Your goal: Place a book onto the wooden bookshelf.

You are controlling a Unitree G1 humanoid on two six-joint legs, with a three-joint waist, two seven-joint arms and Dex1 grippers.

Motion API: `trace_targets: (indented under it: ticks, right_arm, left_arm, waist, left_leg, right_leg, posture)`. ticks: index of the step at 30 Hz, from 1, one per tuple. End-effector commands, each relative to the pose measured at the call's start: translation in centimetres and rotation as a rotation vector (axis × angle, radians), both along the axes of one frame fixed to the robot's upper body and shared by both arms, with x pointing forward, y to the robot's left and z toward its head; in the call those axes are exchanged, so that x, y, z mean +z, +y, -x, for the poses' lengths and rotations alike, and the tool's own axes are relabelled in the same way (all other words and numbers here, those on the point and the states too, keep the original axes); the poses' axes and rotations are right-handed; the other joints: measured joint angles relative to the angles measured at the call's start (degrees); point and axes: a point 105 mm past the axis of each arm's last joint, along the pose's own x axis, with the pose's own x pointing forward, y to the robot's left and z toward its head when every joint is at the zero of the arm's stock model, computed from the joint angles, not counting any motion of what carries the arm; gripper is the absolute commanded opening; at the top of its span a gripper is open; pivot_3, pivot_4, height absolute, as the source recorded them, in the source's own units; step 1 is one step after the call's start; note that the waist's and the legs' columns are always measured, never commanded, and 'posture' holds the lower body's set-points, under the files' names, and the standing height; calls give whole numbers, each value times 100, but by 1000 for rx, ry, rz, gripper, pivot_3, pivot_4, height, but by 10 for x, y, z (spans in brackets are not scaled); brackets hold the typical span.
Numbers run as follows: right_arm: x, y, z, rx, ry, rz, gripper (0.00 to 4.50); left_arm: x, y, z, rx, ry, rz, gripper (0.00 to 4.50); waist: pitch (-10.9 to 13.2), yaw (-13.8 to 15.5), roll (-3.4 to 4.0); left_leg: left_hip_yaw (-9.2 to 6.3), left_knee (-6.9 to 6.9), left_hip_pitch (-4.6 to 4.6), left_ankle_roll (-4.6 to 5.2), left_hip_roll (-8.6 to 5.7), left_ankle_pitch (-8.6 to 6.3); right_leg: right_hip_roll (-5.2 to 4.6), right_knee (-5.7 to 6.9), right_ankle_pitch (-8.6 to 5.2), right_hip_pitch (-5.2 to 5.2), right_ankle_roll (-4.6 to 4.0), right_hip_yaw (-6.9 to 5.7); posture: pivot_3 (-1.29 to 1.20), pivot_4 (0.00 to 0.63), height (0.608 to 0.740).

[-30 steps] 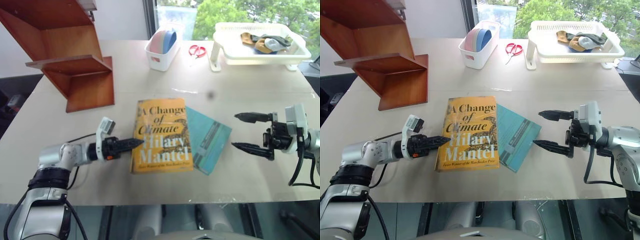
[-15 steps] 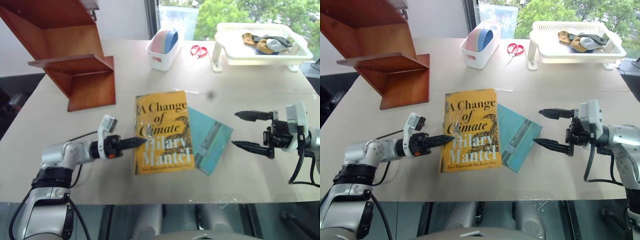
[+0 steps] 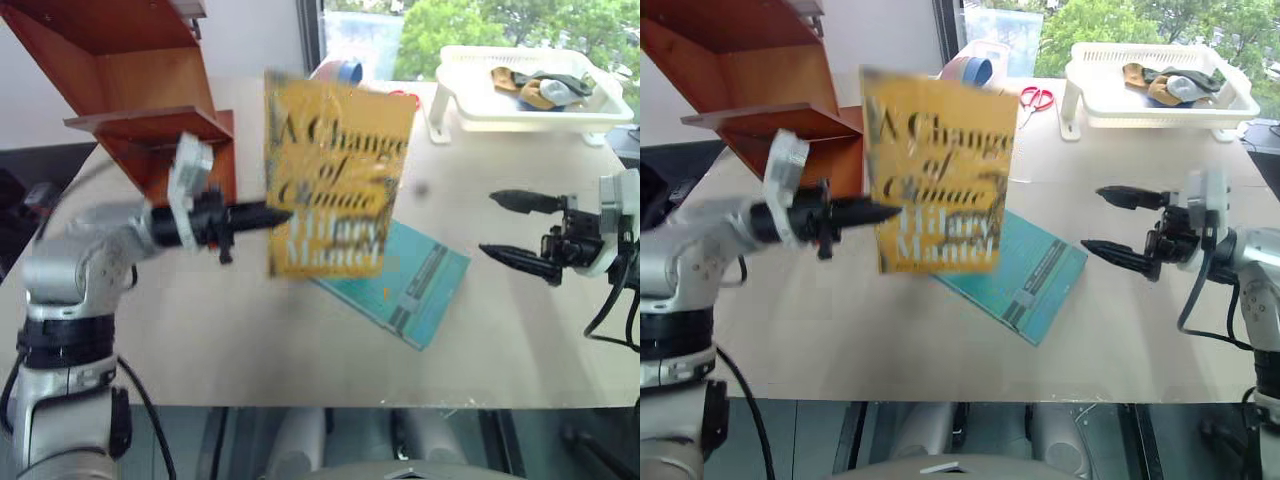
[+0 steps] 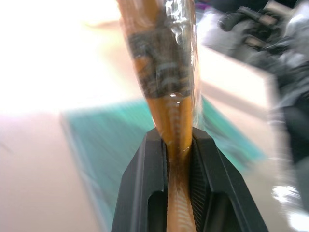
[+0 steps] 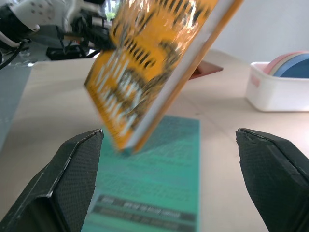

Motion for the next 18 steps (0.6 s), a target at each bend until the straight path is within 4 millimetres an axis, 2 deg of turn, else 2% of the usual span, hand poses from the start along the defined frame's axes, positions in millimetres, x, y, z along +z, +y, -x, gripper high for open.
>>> trace_targets:
  ticks: [1,5,8,10,12,15,18]
  right_arm:
    - [18,-7,-7,-21,-49,-62,4500]
    - [30,-11,-16,-15,-56,-145,4500]
    - [41,-14,-20,-10,-71,-181,4500]
    - [53,-20,-24,-2,-84,-232,4500]
    - [61,-23,-27,15,-88,-263,4500]
    - [66,-24,-29,53,-72,-300,4500]
    - [61,-22,-32,70,-53,-282,4500]
  left_arm:
    - [40,-15,-3,60,-321,-225,143]
    - [68,-19,-11,124,-570,-390,143]
    - [82,-8,-21,202,-689,-473,143]
    - [98,6,-29,294,-795,-526,143]
    - [111,22,-35,374,-916,-652,143]
    - [129,37,-36,435,-1015,-706,143]
    - [144,45,-33,476,-1100,-760,143]
  waist:
    - [5,-3,-5]
    - [13,-28,9]
    - [27,-33,25]
    - [35,-30,29]
    - [42,-29,31]
    - [46,-21,32]
    - [48,0,33]
  left_leg:
    - [-2,0,-6,0,0,0]
    - [6,-13,-6,0,0,0]
    - [12,-18,-10,0,0,0]
    - [15,-20,-11,0,1,0]
    - [20,-20,-16,1,1,0]
    - [26,-21,-25,1,-1,0]
    - [24,-20,-41,2,1,-1]
  right_leg:
    - [2,-6,1,-1,1,-5]
    - [7,-30,1,0,1,2]
    - [13,-42,1,-2,1,2]
    - [15,-44,1,-3,1,2]
    - [16,-48,1,-6,1,0]
    - [15,-54,2,-12,0,-3]
    - [9,-58,2,-21,1,-10]
  posture:
    - [0,150,740]
    - [0,150,740]
    - [0,150,740]
    - [0,150,740]
    - [0,150,740]
    - [0,150,740]
    - [0,150,740]
